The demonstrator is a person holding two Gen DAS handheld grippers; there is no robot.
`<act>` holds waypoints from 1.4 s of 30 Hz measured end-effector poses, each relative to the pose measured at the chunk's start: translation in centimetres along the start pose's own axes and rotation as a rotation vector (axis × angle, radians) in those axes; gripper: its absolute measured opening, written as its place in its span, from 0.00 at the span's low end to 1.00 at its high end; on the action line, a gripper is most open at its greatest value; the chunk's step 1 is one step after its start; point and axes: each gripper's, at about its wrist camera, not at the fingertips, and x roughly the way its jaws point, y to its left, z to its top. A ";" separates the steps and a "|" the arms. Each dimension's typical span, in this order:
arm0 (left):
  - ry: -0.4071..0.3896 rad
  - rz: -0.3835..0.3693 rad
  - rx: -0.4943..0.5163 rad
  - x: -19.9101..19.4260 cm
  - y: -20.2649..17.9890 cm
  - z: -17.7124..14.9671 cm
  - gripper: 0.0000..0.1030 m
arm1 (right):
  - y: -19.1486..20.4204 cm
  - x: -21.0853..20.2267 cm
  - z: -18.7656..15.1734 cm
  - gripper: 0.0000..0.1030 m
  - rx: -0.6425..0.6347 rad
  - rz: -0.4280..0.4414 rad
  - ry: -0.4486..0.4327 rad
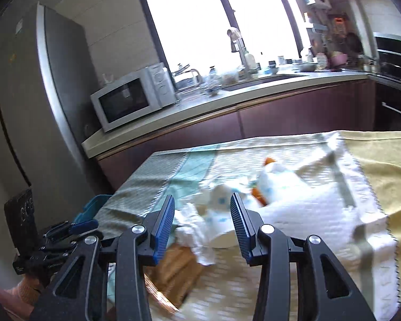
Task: Collect trash
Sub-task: 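Reach the left tool to the gold foil bag and grasp its corner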
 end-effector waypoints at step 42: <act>0.177 -0.205 0.016 5.2 -5.5 -0.6 0.06 | -6.5 1.0 -4.0 0.20 0.130 0.174 0.106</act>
